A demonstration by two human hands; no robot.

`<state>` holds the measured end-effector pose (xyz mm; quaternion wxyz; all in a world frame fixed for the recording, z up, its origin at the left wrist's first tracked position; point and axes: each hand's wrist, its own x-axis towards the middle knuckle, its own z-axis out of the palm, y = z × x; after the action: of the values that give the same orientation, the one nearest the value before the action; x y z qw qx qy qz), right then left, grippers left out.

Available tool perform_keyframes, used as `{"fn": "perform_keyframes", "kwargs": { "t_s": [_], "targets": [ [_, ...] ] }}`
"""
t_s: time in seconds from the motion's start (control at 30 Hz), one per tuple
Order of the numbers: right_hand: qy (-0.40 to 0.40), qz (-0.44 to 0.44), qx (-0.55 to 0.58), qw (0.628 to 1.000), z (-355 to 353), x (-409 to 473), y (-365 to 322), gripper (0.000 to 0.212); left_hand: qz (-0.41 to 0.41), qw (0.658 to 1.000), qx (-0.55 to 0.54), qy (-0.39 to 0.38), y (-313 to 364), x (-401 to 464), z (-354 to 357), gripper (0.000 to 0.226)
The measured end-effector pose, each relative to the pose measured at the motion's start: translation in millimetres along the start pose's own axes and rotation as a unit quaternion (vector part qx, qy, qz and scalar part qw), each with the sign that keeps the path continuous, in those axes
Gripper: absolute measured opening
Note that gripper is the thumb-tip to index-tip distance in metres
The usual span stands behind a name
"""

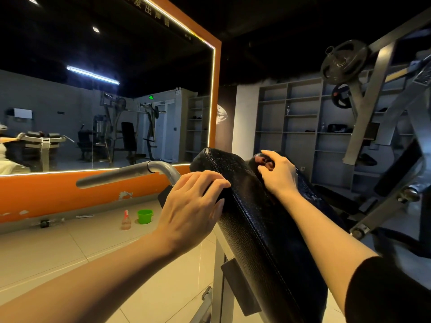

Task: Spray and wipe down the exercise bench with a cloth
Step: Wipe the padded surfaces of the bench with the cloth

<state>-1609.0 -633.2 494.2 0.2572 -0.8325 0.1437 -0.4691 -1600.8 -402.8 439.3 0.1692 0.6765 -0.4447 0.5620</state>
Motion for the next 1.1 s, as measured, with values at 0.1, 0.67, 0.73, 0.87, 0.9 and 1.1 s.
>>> {"fn": "perform_keyframes", "kwargs": {
  "t_s": [0.1, 0.67, 0.73, 0.87, 0.9, 1.1],
  "targets": [
    [-0.109, -0.072, 0.093, 0.987, 3.0, -7.7, -17.5, 0.029, -0.002, 1.000, -0.001, 0.004, -0.9, -0.7, 1.2, 0.028],
    [-0.035, 0.083, 0.007, 0.996, -11.2, -28.7, 46.5, 0.029, 0.000, 1.000, 0.010, -0.002, 0.9, -0.2, -1.1, 0.033],
    [0.013, 0.039, 0.055, 0.998, -12.7, -30.3, 40.5, 0.027, 0.002, 1.000, 0.007, -0.003, 0.1, -0.2, -0.6, 0.034],
    [-0.109, -0.097, 0.143, 0.979, -5.7, -42.6, 18.1, 0.034, 0.003, 1.000, 0.007, -0.011, -0.3, -0.5, -1.2, 0.034],
    [-0.117, -0.087, 0.134, 0.980, -7.2, -45.7, 21.4, 0.036, 0.005, 1.000, 0.007, -0.012, 0.1, -0.5, -1.3, 0.034],
    [-0.013, 0.044, -0.030, 0.998, -33.2, -62.1, 64.4, 0.028, 0.015, 1.000, 0.011, -0.012, 3.0, -1.0, -1.6, 0.031]
  ]
}}
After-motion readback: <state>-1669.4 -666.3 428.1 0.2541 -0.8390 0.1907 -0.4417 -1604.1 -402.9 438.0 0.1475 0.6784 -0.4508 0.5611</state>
